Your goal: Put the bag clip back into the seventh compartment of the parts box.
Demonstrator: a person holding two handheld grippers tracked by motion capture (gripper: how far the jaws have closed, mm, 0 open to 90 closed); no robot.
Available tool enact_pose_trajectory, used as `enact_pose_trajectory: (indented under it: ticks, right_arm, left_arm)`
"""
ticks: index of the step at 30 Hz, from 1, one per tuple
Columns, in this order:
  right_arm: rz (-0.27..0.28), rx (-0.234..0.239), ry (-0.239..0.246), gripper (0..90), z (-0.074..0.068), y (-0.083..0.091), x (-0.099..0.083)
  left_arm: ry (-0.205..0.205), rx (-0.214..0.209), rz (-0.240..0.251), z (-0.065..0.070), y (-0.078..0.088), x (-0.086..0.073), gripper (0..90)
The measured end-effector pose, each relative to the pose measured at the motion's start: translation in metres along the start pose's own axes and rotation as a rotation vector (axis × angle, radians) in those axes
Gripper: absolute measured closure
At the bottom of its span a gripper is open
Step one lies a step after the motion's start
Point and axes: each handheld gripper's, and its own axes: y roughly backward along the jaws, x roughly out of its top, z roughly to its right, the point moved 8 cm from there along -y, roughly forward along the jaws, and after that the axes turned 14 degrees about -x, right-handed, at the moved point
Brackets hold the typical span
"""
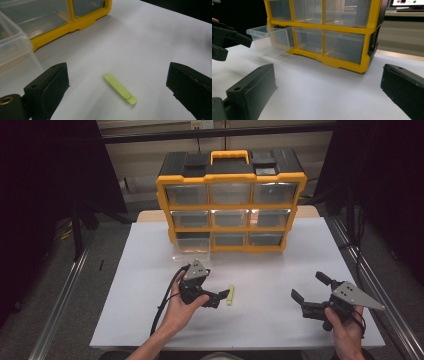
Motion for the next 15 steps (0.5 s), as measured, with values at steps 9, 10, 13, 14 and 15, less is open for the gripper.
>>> enact_pose_trajectory:
  ticks: [9, 10, 13, 14, 15]
  right_arm:
    - [0.001, 0.001, -0.002, 0.0, 0.000, 0.000, 0.000]
    - [0.000, 0.001, -0.003, 0.0, -0.001, 0.000, 0.000]
    - [0.002, 0.008, 0.004, 0.0, -0.002, 0.001, 0.001]
    - [0.006, 0.006, 0.007, 0.0, -0.003, 0.000, 0.001]
    - [0.002, 0.009, 0.010, 0.0, -0.004, 0.001, 0.001]
  left_arm:
    - [-0.014, -0.044, -0.111, 0.006, -0.020, -0.006, 4.4]
    - [-0.018, -0.029, -0.142, 0.005, -0.020, -0.008, 4.6]
    - [-0.002, -0.023, -0.183, 0.004, -0.023, -0.008, 5.0]
    - [0.005, -0.022, -0.196, 0.004, -0.024, -0.008, 5.4]
    - [0.003, -0.024, -0.207, 0.004, -0.024, -0.008, 5.4]
